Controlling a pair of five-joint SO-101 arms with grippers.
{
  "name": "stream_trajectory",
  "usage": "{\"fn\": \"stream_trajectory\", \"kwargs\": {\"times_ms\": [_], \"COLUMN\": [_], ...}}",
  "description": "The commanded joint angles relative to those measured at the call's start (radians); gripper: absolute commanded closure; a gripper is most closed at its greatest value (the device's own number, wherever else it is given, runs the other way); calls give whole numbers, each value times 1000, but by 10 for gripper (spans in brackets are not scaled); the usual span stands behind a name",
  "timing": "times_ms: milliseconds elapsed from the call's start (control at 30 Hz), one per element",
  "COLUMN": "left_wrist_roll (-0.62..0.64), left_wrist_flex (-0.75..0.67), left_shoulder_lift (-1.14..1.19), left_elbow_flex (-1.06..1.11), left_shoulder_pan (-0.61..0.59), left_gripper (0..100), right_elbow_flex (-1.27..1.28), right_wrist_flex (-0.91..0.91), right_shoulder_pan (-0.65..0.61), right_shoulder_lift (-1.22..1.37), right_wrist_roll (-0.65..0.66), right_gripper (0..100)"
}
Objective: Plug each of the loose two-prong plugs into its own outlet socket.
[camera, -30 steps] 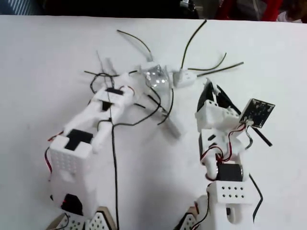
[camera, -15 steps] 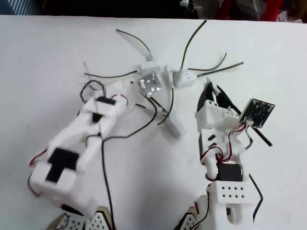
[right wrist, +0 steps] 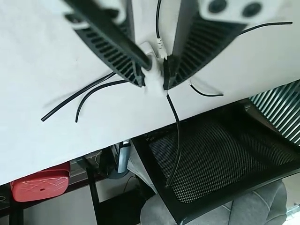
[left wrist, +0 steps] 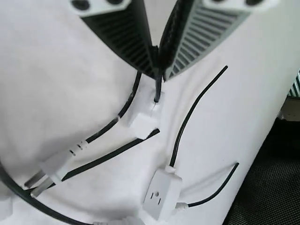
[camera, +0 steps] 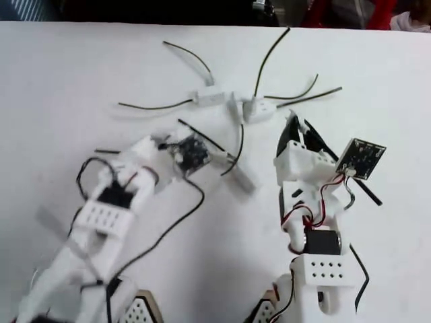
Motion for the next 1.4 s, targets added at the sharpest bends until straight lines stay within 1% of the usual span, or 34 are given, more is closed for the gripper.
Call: {"fn": "stream_trajectory", "kwargs": {"times_ms": [0,100,200,433,533,667,767,833,933,1033,1200,1367], "left_wrist_roll": [37,115,173,273,307,367,379,379,382,417,436,437], "left_wrist_flex": [118,265,379,592,651,655,652,626,562,499,419,408], "left_shoulder_lift": [-312,-466,-604,-863,-943,-987,-987,-987,-990,-992,-987,-986], "left_elbow_flex": [86,83,87,87,89,91,112,158,252,301,305,307], "left_shoulder_pan": [-22,-31,-30,-39,-51,-137,-205,-239,-269,-271,-255,-173], "left_gripper": [977,977,977,977,975,972,968,928,828,762,759,756], "right_elbow_flex": [-9,-8,-5,2,2,3,3,3,3,3,3,3], "right_wrist_flex": [-21,-21,-21,-21,-21,-21,-21,-21,-21,-21,-21,-21], "right_shoulder_pan": [-8,-8,-8,-8,-8,-8,-8,-8,-8,-8,-8,-8], "right_shoulder_lift": [-15,-15,-15,-15,-15,-15,-15,-15,-15,-15,-15,-15], "right_wrist_roll": [3,3,3,3,3,3,3,3,3,3,3,3], "right_gripper": [981,981,981,981,981,981,981,981,981,981,981,981]}}
